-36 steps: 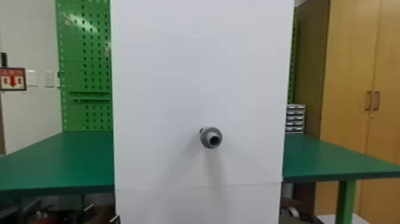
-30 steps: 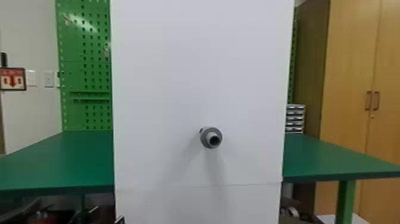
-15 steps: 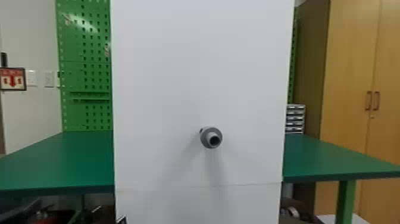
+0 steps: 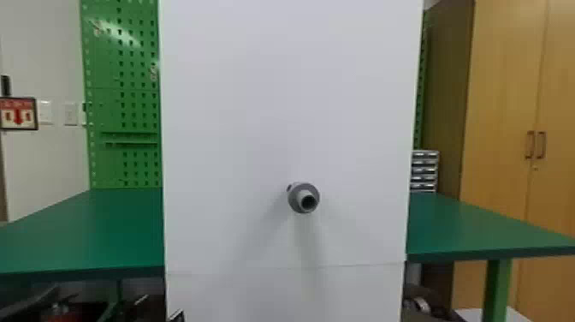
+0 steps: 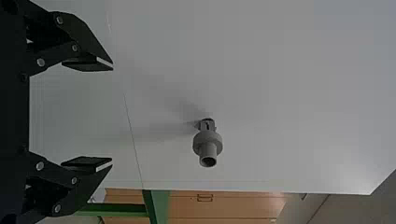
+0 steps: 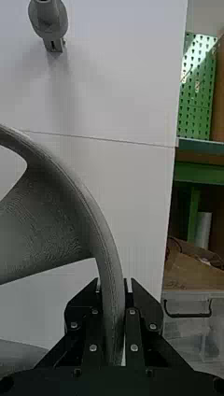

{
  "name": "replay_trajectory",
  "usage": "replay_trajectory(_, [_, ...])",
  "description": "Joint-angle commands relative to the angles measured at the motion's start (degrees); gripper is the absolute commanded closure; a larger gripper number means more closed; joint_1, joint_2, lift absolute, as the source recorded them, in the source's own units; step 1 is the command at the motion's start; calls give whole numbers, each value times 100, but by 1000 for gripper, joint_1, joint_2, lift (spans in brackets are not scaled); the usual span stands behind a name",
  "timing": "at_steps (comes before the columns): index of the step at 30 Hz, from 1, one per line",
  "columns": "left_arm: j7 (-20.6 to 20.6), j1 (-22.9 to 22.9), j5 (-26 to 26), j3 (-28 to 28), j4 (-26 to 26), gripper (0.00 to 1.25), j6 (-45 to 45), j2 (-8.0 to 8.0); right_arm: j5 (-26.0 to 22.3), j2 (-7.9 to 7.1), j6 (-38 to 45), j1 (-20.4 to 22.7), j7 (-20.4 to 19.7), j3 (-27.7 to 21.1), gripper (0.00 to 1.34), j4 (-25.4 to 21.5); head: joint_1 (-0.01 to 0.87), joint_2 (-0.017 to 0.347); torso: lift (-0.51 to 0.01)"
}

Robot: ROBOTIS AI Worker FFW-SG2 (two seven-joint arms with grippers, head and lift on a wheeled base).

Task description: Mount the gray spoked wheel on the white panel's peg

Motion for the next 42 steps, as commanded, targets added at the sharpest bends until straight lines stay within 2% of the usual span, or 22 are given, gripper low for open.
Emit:
replay_trajectory(1, [0, -6, -15, -14, 0, 519, 0, -3, -8, 0, -4, -1, 0, -10, 1104, 0, 123, -8, -399])
replay_trajectory(9, [0, -6, -15, -14, 9, 519, 9, -3, -113, -9, -57, -62, 35, 34, 1104, 0, 123, -8, -399])
replay_trajectory(15, [0, -15, -24, -14, 17, 519, 9, -3, -166, -44, -57, -124, 175, 60, 1105, -211, 123, -8, -399])
replay_trajectory(21, [0, -15, -24, -23, 26, 519, 9, -3, -140, -61, 190, -124, 281, 25, 1105, -694, 123, -8, -399])
replay_trajectory(29, [0, -15, -24, -23, 26, 519, 9, -3, -60, -96, 1130, -115, 439, -71, 1105, -1617, 123, -8, -399])
replay_trajectory(32, [0, -15, -33, -32, 26, 519, 9, -3, -148, -79, 1306, -124, 439, -54, 1105, -1828, 123, -8, -399])
replay_trajectory(42, [0, -15, -24, -32, 26, 519, 9, 6, -271, -184, 2273, -344, 650, 43, 1105, -2566, 123, -8, -399])
